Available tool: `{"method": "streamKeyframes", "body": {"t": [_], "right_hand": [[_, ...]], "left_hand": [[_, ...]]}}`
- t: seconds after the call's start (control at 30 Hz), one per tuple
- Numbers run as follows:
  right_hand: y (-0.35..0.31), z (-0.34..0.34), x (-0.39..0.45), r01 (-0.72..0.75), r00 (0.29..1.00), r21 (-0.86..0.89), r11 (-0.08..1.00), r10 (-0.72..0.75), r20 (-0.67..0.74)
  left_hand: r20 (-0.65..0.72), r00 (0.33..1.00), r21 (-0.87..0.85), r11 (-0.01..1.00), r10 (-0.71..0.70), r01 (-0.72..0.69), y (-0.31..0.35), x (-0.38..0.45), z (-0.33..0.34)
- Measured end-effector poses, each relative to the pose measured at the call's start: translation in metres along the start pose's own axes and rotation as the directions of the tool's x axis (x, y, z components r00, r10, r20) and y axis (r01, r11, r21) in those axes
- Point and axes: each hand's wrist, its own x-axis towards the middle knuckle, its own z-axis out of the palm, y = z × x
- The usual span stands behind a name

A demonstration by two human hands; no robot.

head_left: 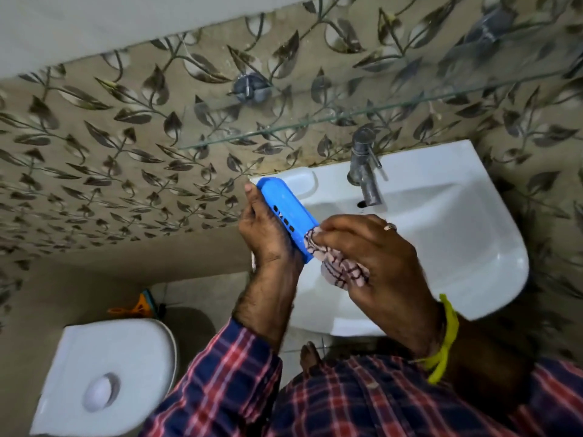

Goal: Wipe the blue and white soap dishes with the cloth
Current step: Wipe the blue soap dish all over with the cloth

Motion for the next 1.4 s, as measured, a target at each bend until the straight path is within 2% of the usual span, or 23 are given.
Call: {"method": "streamKeyframes", "body": {"t": [0.13,0.27,0.4,0.53,0.73,0.8,0.83,0.87,0.9,0.93,0.97,1.0,1.03,1.07,1.13,1.23,1.4], "right_hand": [[0.005,0.008,0.020,-0.053,0.998,0.045,0.998,0.055,-0.043],[0.010,0.006,0.001,0.020,0.992,0.043,0.999,-0.015,-0.129],[0.015,0.012,-0.006,0.040,0.977,0.073,0.997,-0.024,-0.211],[0.015,0.020,-0.013,0.013,0.963,0.104,0.995,0.016,-0.268],[0.021,0.017,-0.001,-0.030,0.929,0.213,0.977,0.106,-0.355],[0.023,0.008,0.005,-0.033,0.918,0.218,0.976,0.115,-0.379],[0.024,0.003,0.007,-0.037,0.914,0.216,0.976,0.120,-0.388],[0.024,-0.001,0.010,-0.045,0.912,0.215,0.976,0.128,-0.389],[0.024,-0.006,0.012,-0.054,0.915,0.215,0.975,0.135,-0.381],[0.022,-0.009,0.013,-0.060,0.921,0.220,0.974,0.139,-0.364],[0.019,-0.011,0.014,-0.055,0.930,0.226,0.972,0.132,-0.342],[0.016,-0.012,0.014,-0.041,0.942,0.236,0.971,0.117,-0.315],[0.011,-0.011,0.014,-0.025,0.954,0.249,0.968,0.098,-0.284],[0.007,-0.010,0.013,-0.015,0.962,0.254,0.967,0.083,-0.259],[0.002,-0.010,0.010,-0.024,0.972,0.255,0.967,0.082,-0.222],[-0.001,-0.018,0.019,-0.062,0.989,0.275,0.959,0.096,-0.111],[0.007,-0.022,0.029,0.014,0.999,0.238,0.971,-0.004,-0.040]], "left_hand": [[0.065,0.986,-0.099,0.982,-0.154,0.160,-0.006,-0.012,0.004],[0.022,0.980,-0.101,0.975,-0.198,0.199,-0.006,-0.012,0.008],[0.012,0.944,-0.134,0.935,-0.329,0.328,-0.006,-0.014,0.010],[-0.012,0.926,-0.173,0.913,-0.378,0.370,-0.002,-0.015,0.014],[0.120,0.899,-0.206,0.875,-0.422,0.438,-0.015,-0.029,0.015],[0.075,0.950,-0.117,0.943,-0.304,0.311,-0.012,-0.039,0.009],[0.035,0.992,-0.048,0.991,-0.123,0.124,-0.011,-0.042,0.003],[0.048,0.987,0.066,0.985,0.154,-0.157,-0.008,-0.042,-0.006],[0.148,0.879,0.208,0.855,0.454,-0.476,0.000,-0.041,-0.015],[0.353,0.663,0.270,0.606,0.660,-0.748,0.009,-0.037,-0.022],[0.552,0.446,0.255,0.367,0.704,-0.894,0.016,-0.030,-0.025],[0.678,0.331,0.236,0.232,0.656,-0.944,0.022,-0.025,-0.024],[0.721,0.297,0.240,0.177,0.625,-0.955,0.026,-0.023,-0.022],[0.712,0.313,0.260,0.178,0.628,-0.949,0.029,-0.022,-0.020],[0.632,0.401,0.298,0.271,0.663,-0.916,0.025,-0.025,-0.018],[0.550,0.470,0.285,0.374,0.690,-0.883,0.012,-0.031,-0.024],[0.427,0.619,0.254,0.569,0.660,-0.782,0.013,-0.024,-0.019]]}}
